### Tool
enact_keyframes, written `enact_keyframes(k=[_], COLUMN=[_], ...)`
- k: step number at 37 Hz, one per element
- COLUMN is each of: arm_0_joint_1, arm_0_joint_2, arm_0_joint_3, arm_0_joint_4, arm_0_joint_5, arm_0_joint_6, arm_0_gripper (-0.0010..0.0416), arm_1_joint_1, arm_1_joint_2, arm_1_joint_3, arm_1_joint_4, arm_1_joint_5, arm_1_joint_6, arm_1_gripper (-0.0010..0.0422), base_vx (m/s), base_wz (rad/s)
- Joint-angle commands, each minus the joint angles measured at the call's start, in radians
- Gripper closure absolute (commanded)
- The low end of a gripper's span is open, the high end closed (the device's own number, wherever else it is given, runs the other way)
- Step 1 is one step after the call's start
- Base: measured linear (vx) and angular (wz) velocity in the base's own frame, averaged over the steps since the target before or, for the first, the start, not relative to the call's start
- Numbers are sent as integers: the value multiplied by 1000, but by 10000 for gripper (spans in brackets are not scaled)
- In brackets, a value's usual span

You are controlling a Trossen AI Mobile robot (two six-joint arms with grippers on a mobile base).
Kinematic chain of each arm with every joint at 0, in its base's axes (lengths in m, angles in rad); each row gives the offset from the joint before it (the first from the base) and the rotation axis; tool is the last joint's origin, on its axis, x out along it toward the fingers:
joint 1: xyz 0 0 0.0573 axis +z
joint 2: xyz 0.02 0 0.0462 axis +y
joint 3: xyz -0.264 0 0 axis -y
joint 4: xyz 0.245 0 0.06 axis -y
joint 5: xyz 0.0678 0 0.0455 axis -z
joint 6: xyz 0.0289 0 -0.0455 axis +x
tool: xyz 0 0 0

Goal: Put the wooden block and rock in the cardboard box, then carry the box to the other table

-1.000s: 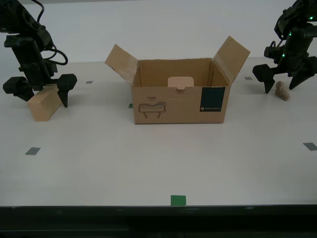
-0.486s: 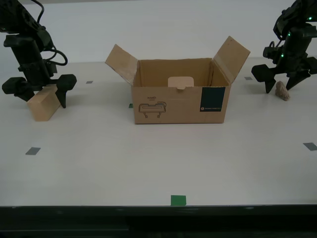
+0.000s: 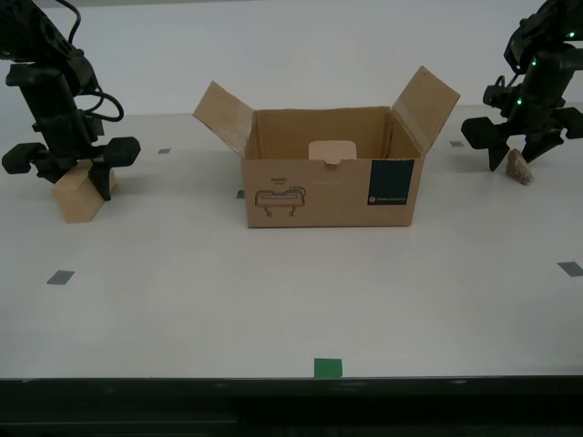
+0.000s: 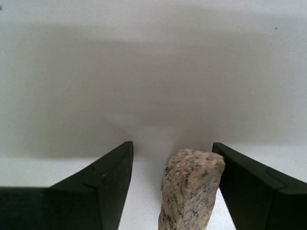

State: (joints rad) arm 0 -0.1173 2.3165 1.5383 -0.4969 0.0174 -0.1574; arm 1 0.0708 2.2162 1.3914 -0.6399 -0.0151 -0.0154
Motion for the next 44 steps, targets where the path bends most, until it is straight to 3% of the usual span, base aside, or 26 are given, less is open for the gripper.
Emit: enact_keyframes(k=[1, 11, 18, 44], arm_0_joint_1=[0, 0, 0, 0], arm_0_joint_2=[1, 1, 1, -33], arm_0_joint_3=[0, 0, 0, 0], arm_0_joint_4=[0, 0, -1, -19], arm_0_joint_5=[-6, -6, -6, -6], arm_0_joint_6=[1, 0, 0, 0], arm_0_gripper=[208, 321, 411, 407], arm_1_joint_1=[0, 0, 0, -2], arm_1_joint_2=[4, 4, 4, -64], arm_1_joint_3=[-2, -2, -2, 0], arm_1_joint_4=[-5, -6, -6, -26], arm_1_joint_5=[2, 1, 1, 8], arm_1_joint_6=[-3, -33, -64, -90], arm_1_gripper=[290, 414, 415, 414], base_vx=[0, 0, 0, 0], base_wz=[0, 0, 0, 0])
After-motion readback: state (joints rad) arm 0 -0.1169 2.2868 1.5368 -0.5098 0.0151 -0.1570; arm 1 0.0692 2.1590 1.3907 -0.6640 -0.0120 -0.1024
